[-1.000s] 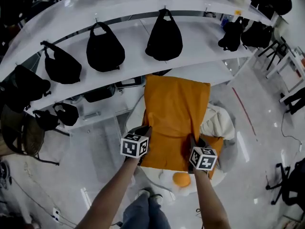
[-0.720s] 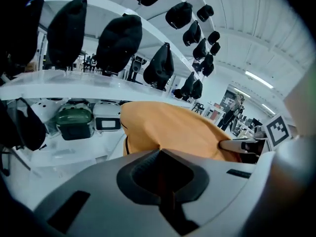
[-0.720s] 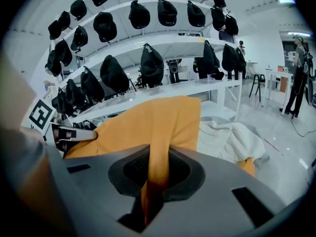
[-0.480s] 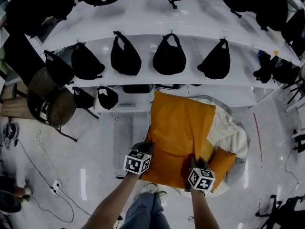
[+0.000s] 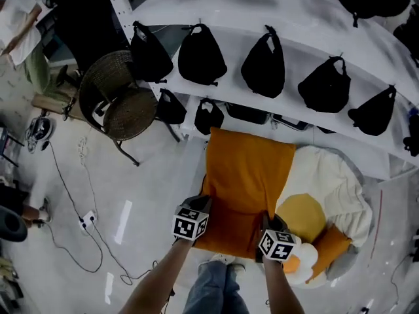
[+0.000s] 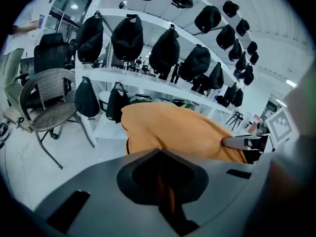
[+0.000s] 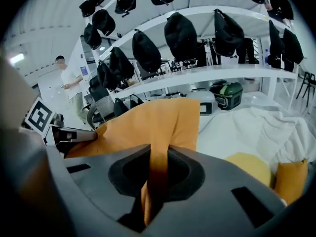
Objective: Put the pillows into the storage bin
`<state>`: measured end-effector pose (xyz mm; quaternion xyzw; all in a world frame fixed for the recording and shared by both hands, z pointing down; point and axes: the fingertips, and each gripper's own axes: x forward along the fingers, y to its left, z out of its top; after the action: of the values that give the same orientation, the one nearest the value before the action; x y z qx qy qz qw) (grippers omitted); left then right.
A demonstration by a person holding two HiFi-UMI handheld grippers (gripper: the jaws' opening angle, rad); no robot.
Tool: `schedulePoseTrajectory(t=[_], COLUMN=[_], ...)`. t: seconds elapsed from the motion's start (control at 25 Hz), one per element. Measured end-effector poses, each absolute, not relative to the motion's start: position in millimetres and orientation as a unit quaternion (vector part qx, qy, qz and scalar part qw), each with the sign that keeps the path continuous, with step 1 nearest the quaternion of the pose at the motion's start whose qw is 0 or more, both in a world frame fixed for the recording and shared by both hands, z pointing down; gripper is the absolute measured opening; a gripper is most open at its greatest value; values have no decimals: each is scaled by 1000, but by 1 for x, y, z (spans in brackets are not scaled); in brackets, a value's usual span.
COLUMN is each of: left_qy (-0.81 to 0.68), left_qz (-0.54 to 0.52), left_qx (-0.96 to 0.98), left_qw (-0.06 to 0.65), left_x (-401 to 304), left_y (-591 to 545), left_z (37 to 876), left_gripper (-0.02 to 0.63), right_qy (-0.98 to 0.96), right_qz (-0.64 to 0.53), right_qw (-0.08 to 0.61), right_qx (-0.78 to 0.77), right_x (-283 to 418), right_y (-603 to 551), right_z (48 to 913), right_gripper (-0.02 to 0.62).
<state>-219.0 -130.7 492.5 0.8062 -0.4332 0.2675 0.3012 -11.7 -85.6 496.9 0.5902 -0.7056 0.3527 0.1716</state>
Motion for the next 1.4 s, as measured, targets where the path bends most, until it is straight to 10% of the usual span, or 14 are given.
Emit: schedulePoseTrajectory(t=[0.84, 1.4], left_qy=[-485, -524], left_qz=[284, 304], left_qx=[782, 758], left_qw=[270, 242], left_x=[-327, -324], left_y=[-189, -192], left_z=[644, 687], left_gripper=[25, 155], right_qy=[-725, -718], right_qz=[358, 373], right_qw=[167, 144], right_qx=[564, 570], right_x=[-114, -92], right_y=[-159, -147], right_z=[654, 691], right_gripper=[45, 263])
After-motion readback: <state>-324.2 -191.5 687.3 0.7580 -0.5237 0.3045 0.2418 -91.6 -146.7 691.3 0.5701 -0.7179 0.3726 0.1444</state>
